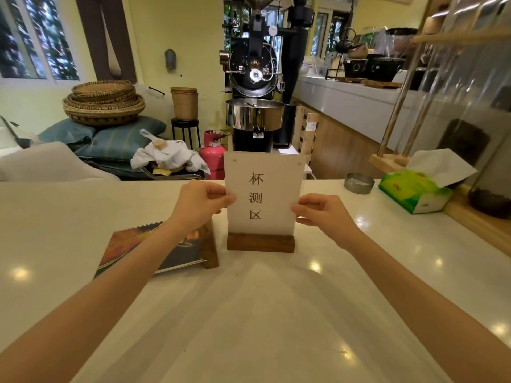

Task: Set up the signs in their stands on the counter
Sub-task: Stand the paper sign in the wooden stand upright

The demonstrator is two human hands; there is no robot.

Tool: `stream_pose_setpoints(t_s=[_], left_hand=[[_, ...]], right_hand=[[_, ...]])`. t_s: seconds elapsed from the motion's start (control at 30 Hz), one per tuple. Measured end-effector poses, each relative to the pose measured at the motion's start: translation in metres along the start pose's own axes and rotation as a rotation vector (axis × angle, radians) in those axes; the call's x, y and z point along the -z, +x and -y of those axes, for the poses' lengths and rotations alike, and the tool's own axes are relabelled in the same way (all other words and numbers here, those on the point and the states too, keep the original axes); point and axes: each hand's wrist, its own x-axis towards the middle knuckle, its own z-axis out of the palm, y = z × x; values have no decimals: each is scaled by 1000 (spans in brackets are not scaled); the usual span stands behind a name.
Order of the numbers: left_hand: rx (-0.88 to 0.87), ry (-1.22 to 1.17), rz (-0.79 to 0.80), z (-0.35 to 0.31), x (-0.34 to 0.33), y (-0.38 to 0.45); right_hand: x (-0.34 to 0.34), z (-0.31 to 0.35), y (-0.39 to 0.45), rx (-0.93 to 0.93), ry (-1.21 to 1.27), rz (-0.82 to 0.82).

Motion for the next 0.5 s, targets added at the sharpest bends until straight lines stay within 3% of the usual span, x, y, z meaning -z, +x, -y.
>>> stream_pose_setpoints(t_s=[0.4,0.5], left_hand=[[16,-22,17,1,-3,3],[38,-2,115,2,5,4]], right_hand=[[-4,7,1,-91,-26,-27],[0,10,1,-86,-257,-35]])
